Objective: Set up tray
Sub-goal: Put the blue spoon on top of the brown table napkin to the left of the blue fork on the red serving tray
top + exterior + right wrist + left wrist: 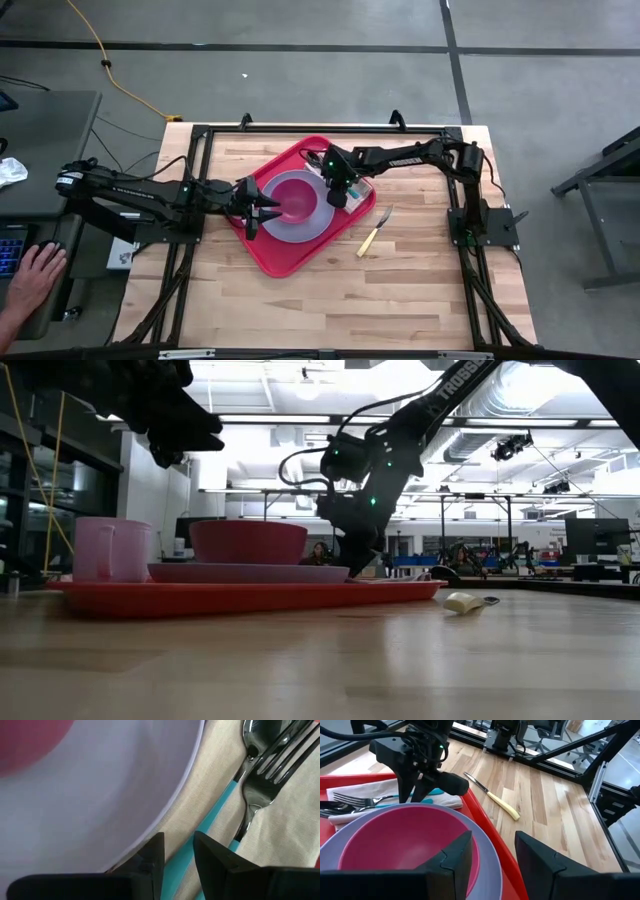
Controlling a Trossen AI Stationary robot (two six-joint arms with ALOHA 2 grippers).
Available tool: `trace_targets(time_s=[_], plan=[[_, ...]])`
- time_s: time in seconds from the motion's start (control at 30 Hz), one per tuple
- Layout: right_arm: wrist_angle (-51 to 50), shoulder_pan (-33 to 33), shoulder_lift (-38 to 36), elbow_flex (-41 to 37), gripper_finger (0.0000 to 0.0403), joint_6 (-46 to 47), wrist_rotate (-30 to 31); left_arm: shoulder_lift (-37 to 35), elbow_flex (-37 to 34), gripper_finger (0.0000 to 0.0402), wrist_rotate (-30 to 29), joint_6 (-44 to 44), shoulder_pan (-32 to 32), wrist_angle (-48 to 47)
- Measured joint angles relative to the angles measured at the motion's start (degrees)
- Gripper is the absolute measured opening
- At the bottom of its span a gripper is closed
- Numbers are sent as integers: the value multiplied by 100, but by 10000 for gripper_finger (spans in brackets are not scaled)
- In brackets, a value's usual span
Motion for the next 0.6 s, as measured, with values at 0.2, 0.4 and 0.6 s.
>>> trace_targets(time_s=[0.2, 0.4, 0.6], plan=[[-7, -17, 2, 0, 66, 4, -3, 0, 0, 179, -18, 22, 2, -11], [-26, -26, 7, 0, 44, 4, 10, 0, 0, 179, -66, 31, 2, -31], [-69, -26, 10, -1, 26, 114, 27, 0, 0, 179, -66, 42, 2, -39]])
